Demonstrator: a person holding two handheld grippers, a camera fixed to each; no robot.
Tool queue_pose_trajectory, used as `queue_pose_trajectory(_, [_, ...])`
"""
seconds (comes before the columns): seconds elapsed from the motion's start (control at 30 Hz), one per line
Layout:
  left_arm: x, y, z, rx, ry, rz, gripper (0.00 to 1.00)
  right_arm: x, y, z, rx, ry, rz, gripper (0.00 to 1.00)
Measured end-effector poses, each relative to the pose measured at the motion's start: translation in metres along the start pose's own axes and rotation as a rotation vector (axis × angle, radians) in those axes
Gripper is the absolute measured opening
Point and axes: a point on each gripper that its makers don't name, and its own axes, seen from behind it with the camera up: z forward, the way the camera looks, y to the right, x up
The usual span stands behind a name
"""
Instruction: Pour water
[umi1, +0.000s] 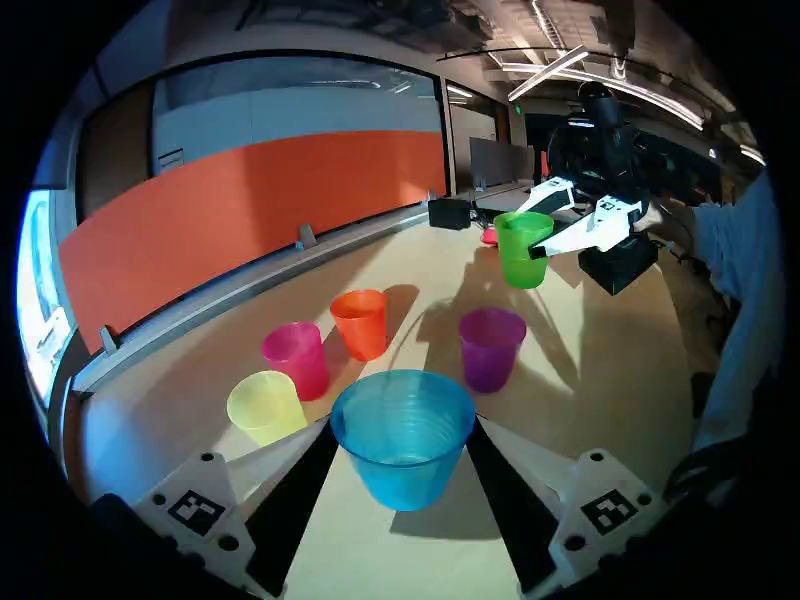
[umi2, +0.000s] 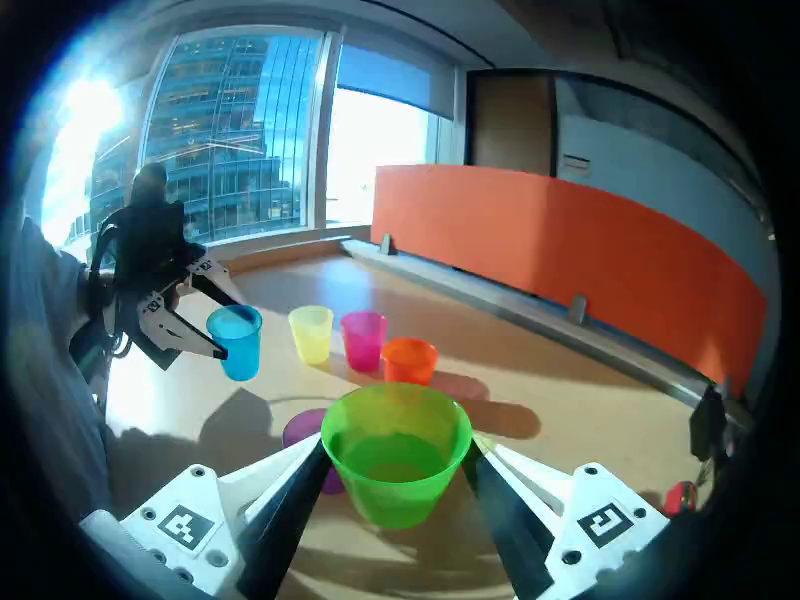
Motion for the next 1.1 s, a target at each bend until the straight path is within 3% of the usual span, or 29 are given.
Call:
queue_pose_trajectory(0.47, [-0.029, 0.004, 0.012, -0.019, -0.083, 0.011, 0.88, -0.035, -0.004, 0.010, 0.021, -0.081, 0.003, 0.90])
queue_pose_trajectory(1.1, [-0.048, 0.007, 0.021, -0.029, -0.106, 0.000, 0.88, -0.058, -0.004, 0.019, 0.025, -0.120, 0.019, 0.90])
